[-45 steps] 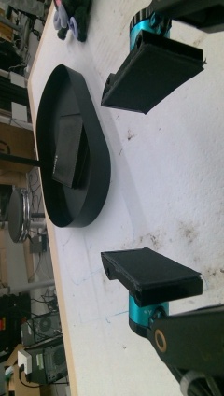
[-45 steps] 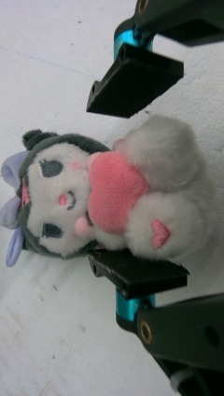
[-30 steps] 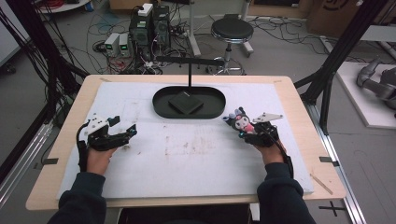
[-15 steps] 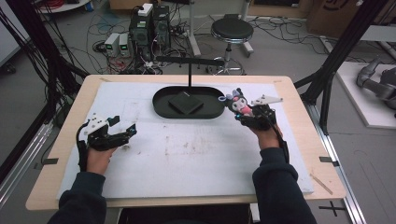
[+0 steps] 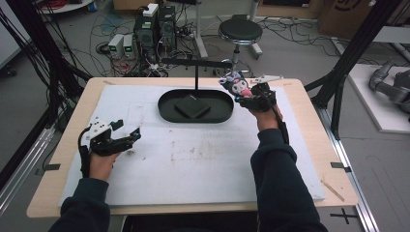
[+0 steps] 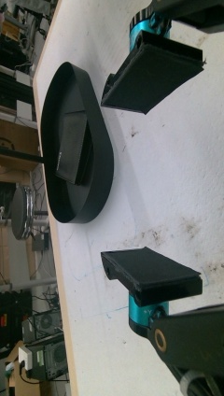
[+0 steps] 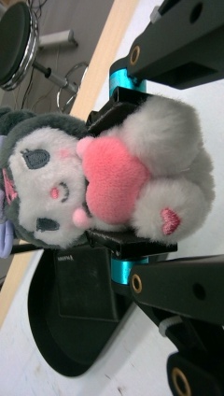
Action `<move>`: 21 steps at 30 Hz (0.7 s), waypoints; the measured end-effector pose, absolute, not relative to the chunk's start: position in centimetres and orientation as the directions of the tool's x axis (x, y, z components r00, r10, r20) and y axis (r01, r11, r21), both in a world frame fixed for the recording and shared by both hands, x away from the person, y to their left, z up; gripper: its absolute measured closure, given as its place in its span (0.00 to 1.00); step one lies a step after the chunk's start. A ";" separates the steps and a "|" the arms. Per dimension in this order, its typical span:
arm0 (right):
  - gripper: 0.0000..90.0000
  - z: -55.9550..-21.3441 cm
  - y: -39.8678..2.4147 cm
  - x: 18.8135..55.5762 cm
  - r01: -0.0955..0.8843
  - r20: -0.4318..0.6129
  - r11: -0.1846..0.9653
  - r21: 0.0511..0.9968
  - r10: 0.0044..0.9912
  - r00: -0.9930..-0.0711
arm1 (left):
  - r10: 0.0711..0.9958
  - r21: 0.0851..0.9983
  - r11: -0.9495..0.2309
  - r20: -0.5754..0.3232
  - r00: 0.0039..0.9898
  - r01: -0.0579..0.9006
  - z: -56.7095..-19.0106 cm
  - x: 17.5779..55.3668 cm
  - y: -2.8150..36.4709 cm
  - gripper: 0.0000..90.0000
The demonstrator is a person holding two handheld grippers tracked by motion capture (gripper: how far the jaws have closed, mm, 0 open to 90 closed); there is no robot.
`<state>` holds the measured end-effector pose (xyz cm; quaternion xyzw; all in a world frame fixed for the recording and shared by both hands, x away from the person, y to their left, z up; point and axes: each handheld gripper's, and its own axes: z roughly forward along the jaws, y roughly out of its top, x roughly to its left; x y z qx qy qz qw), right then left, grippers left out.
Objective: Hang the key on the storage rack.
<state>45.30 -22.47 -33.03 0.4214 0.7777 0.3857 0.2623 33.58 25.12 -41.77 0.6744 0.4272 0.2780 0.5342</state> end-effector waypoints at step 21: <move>0.53 -31.2 -22.6 47.4 0.488 -0.038 0.266 0.831 0.903 -0.429 | 0.873 0.959 -0.060 -0.085 0.481 0.278 -41.7 33.6 25.2 0.24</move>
